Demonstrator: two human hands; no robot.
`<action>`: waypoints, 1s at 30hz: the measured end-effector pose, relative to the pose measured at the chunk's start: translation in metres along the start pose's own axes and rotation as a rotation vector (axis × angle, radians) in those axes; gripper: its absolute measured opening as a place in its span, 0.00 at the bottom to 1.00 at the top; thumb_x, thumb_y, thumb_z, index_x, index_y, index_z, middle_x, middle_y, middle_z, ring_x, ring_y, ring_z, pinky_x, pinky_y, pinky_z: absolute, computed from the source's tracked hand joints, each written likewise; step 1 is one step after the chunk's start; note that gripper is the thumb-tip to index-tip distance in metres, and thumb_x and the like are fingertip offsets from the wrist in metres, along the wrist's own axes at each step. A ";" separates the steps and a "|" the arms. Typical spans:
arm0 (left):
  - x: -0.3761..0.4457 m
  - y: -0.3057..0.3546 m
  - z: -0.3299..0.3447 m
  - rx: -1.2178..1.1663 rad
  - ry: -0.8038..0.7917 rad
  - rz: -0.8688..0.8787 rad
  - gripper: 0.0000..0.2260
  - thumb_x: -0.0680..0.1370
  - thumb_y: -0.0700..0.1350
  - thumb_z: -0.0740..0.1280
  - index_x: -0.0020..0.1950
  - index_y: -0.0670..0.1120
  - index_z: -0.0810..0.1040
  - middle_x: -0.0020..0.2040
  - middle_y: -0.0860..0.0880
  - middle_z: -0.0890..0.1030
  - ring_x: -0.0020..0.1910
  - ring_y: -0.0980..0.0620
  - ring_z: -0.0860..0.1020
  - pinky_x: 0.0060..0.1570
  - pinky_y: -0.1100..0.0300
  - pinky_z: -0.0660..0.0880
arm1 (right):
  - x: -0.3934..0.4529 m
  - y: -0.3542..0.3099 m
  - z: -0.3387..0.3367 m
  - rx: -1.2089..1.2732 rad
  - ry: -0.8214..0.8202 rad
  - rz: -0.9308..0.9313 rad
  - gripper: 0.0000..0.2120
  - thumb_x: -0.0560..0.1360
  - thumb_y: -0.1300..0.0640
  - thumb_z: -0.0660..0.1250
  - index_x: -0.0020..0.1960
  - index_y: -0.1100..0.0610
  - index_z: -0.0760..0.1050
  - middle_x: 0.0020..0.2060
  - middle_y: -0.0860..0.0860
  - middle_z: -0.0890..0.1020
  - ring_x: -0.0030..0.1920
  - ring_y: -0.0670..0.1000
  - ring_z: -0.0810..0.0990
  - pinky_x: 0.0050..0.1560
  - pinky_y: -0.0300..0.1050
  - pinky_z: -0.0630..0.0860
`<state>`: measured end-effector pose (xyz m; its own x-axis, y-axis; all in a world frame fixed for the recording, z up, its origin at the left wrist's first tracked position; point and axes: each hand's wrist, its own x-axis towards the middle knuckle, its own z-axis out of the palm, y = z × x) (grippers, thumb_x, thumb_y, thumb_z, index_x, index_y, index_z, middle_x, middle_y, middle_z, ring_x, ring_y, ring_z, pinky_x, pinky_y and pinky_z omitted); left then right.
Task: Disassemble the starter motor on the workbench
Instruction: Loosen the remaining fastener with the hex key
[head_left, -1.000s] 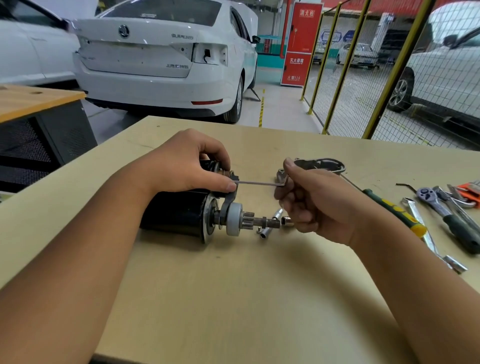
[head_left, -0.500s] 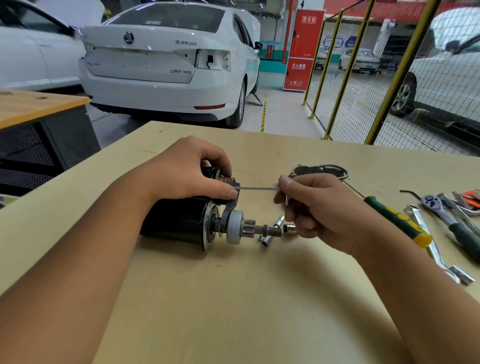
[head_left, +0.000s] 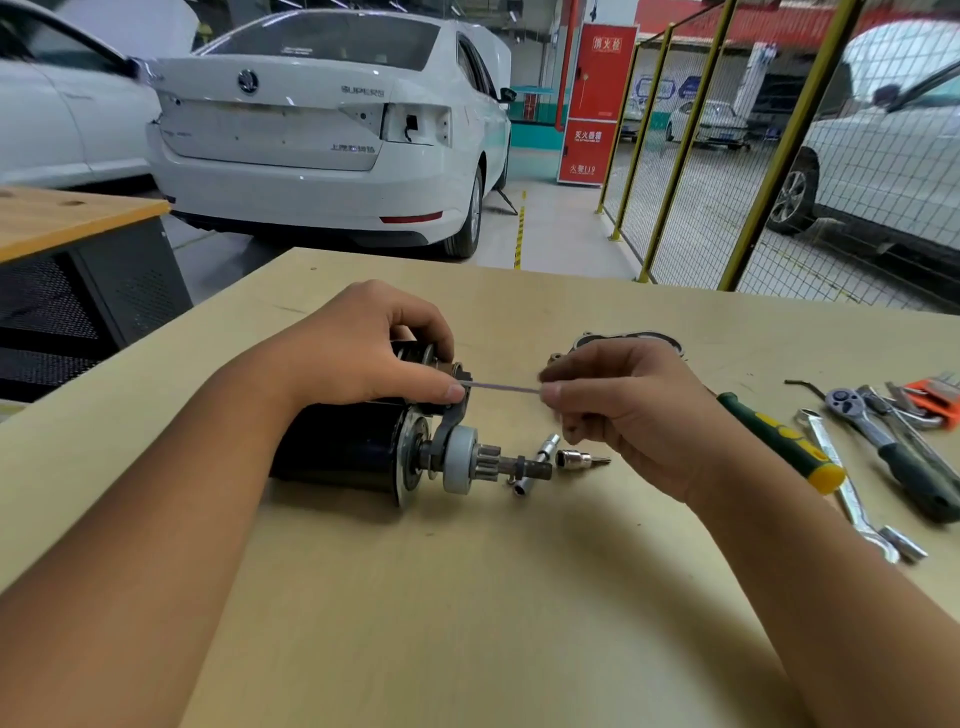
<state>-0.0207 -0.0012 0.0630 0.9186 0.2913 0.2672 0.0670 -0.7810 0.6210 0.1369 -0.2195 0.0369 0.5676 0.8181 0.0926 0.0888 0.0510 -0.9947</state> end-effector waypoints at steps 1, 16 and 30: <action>0.000 0.000 0.000 -0.001 0.000 -0.001 0.18 0.59 0.66 0.77 0.44 0.59 0.85 0.40 0.51 0.85 0.40 0.48 0.81 0.43 0.51 0.80 | -0.001 0.000 0.001 -0.047 0.011 -0.041 0.07 0.70 0.71 0.74 0.46 0.64 0.84 0.35 0.60 0.82 0.33 0.54 0.78 0.36 0.46 0.79; -0.007 -0.007 -0.013 -0.123 -0.068 0.017 0.22 0.61 0.54 0.82 0.55 0.60 0.87 0.53 0.56 0.87 0.56 0.58 0.83 0.58 0.64 0.77 | -0.005 0.010 0.025 -0.650 -0.042 -0.241 0.03 0.74 0.58 0.74 0.46 0.51 0.84 0.31 0.38 0.81 0.31 0.39 0.79 0.34 0.30 0.71; -0.011 -0.007 -0.019 -0.159 -0.033 -0.003 0.10 0.67 0.41 0.77 0.48 0.48 0.86 0.47 0.48 0.87 0.52 0.50 0.85 0.59 0.60 0.79 | -0.007 0.008 0.029 -0.713 0.005 -0.317 0.04 0.75 0.60 0.73 0.46 0.52 0.84 0.33 0.41 0.82 0.35 0.39 0.79 0.36 0.29 0.71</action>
<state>-0.0389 0.0115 0.0696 0.9308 0.2732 0.2428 0.0095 -0.6821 0.7312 0.1095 -0.2081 0.0272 0.4311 0.8231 0.3696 0.7511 -0.1003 -0.6525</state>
